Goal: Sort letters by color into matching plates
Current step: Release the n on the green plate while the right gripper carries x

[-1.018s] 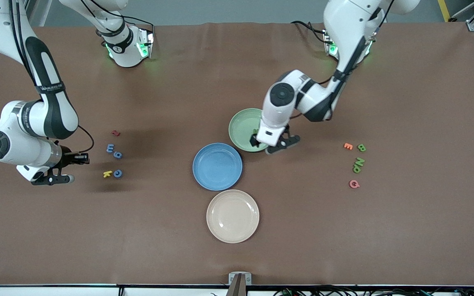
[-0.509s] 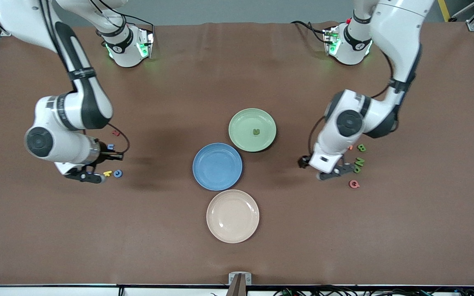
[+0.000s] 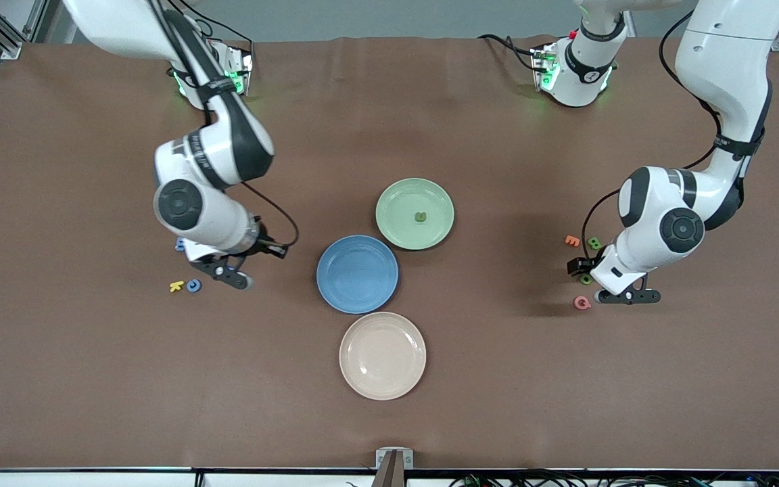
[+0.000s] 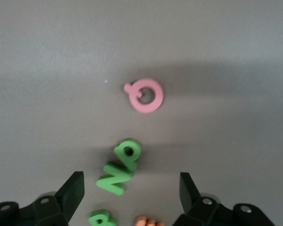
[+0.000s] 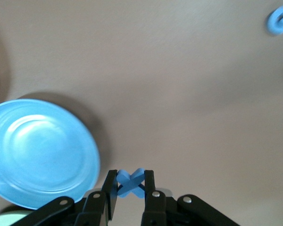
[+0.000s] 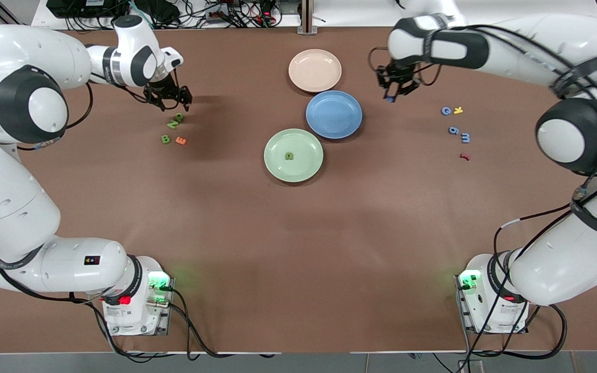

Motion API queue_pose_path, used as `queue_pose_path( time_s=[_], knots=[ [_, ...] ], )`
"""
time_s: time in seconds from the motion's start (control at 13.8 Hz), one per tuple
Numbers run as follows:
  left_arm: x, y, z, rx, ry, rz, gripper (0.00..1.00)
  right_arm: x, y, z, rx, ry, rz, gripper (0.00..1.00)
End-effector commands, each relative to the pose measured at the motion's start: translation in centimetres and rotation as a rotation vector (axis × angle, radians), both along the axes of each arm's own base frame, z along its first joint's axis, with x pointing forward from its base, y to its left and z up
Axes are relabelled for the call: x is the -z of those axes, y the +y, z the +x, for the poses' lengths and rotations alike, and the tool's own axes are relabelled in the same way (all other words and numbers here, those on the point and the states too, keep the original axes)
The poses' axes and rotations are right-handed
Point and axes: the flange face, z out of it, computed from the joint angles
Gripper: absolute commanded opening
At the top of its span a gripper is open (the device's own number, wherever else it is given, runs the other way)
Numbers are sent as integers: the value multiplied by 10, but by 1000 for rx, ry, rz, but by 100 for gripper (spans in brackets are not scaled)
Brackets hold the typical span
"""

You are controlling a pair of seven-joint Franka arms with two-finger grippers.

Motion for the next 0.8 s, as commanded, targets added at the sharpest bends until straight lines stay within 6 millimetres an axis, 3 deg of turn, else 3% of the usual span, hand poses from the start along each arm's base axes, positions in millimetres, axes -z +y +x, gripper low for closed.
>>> queue_pose_path(
  time_s=[0.0,0.36,0.51,0.73],
  knots=[
    [5,15,-13,129,12,-5,87,25,45,4,73,-11,-5,9],
    [20,25,-22,279,-16,1,70,73,118,-19,108,-51,-1,9],
    [25,27,-23,297,-16,13,64,87,132,-22,146,-85,15,9],
    [37,25,-26,303,-24,7,57,99,138,-26,144,-91,18,10]
  ],
)
